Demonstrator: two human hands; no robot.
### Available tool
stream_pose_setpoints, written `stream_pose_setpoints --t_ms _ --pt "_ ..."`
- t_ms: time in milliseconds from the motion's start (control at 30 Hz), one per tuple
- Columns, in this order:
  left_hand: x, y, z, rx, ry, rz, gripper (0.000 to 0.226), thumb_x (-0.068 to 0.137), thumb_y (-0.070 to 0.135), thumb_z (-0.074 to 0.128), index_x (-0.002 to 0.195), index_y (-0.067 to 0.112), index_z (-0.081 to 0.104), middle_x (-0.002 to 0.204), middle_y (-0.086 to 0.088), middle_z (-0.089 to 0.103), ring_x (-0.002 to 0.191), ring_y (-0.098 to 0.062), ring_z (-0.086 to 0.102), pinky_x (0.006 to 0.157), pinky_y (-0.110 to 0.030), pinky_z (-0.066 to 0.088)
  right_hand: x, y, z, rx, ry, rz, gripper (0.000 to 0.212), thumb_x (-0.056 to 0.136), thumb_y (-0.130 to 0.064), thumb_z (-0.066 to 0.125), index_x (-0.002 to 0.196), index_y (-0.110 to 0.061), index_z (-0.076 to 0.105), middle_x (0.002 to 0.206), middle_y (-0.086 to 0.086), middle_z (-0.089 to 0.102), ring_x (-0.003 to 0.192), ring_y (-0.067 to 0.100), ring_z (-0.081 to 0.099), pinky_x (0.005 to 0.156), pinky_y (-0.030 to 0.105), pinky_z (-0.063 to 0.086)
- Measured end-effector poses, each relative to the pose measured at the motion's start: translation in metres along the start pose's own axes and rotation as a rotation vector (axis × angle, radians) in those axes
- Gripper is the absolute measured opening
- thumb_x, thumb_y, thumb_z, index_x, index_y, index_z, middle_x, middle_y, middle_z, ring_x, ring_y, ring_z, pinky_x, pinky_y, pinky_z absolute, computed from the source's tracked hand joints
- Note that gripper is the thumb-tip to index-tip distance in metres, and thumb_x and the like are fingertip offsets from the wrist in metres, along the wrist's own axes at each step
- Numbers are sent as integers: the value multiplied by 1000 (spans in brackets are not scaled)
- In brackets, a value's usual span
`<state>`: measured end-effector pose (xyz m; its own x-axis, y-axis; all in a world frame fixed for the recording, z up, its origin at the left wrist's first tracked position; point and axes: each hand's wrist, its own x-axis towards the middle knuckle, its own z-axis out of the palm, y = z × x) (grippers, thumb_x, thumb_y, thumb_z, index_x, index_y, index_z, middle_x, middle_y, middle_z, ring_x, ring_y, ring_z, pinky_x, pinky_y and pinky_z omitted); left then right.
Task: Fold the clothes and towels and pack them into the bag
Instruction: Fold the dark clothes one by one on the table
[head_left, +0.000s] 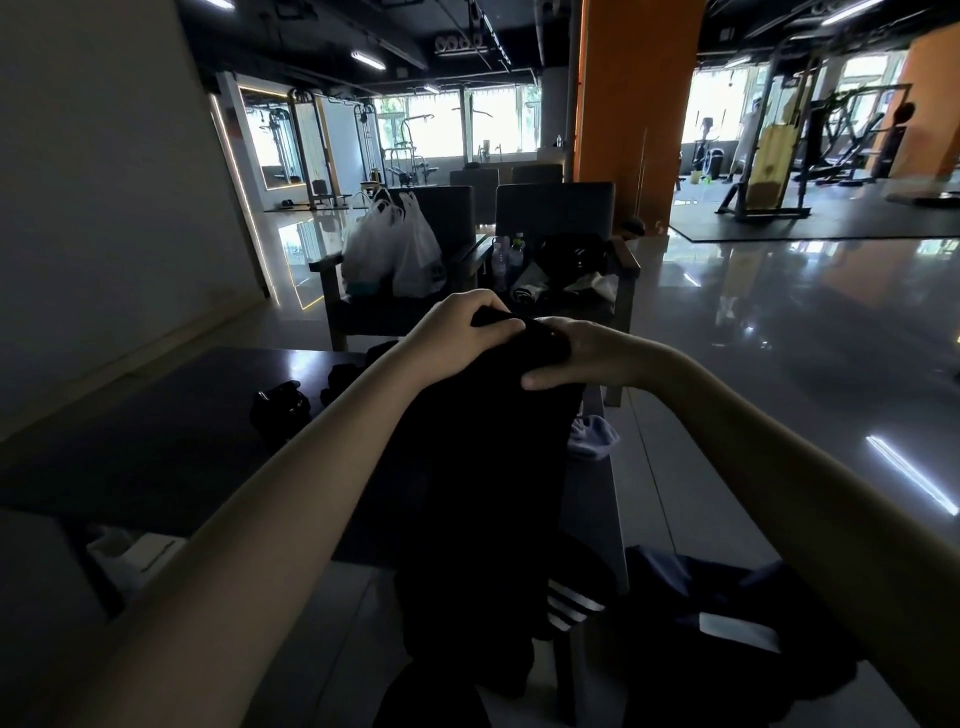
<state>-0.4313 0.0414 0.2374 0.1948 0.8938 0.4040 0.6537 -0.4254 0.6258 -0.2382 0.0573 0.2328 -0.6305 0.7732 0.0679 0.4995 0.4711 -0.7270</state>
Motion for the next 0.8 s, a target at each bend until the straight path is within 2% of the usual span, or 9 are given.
stream_pose_setpoints --t_ms 100,200,267,333,400,500,600,700,800 --pt "0 1 -1 31 -1 3 20 87 35 66 95 17 65 91 5 65 86 -8 61 77 -23 46 3 0 0 4 55 40 46 78 -33 74 115 -16 52 97 -5 61 86 7 62 68 18 47" --pt "-1 4 2 28 6 5 21 85 37 68 94 18 66 90 6 65 83 -5 61 71 -19 45 6 0 2 -3 107 11 28 80 -24 74 101 -16 57 86 -6 60 75 5 60 59 10 44" --pt "-2 5 3 5 6 3 21 84 37 68 93 18 66 90 6 66 83 -6 62 72 -19 45 8 -1 5 -24 88 -19 21 82 -22 71 98 -11 61 86 0 63 75 8 61 61 13 47" --pt "-3 7 3 -34 12 -6 23 83 36 69 94 16 66 89 4 66 83 -8 63 73 -20 47 10 -1 5 -65 89 -52 21 83 -22 69 97 -7 63 87 5 64 75 11 61 68 23 48" --pt "-7 5 3 -72 -1 -34 24 81 33 72 96 16 65 89 2 67 81 -7 63 72 -21 48 9 -2 5 -105 120 -81 9 84 -20 68 84 -14 61 79 0 60 70 8 56 67 23 45" --pt "-19 -7 8 -181 -116 -95 23 76 18 78 95 21 65 87 8 67 77 1 62 72 -15 46 8 -2 2 -153 197 -113 20 87 -18 65 72 -22 52 73 -6 52 67 5 50 63 17 39" --pt "-36 -30 22 -162 -237 -160 23 73 8 80 87 19 65 85 5 67 79 -3 61 78 -19 47 4 -3 -1 -112 250 -144 25 89 -14 63 72 -26 50 73 -7 51 64 0 51 61 11 39" --pt "-54 -53 36 -110 -333 -269 25 76 6 77 75 24 60 75 10 60 69 3 55 65 -9 41 0 -3 -8 -85 302 -154 23 90 -9 60 76 -26 53 74 -8 52 60 -8 54 57 5 38" --pt "-65 -75 39 -59 -342 -377 25 81 7 73 68 21 57 67 10 55 60 3 51 55 -5 38 -5 3 -17 -60 361 -106 3 91 -13 59 93 -11 60 77 -4 58 66 1 56 57 7 41"
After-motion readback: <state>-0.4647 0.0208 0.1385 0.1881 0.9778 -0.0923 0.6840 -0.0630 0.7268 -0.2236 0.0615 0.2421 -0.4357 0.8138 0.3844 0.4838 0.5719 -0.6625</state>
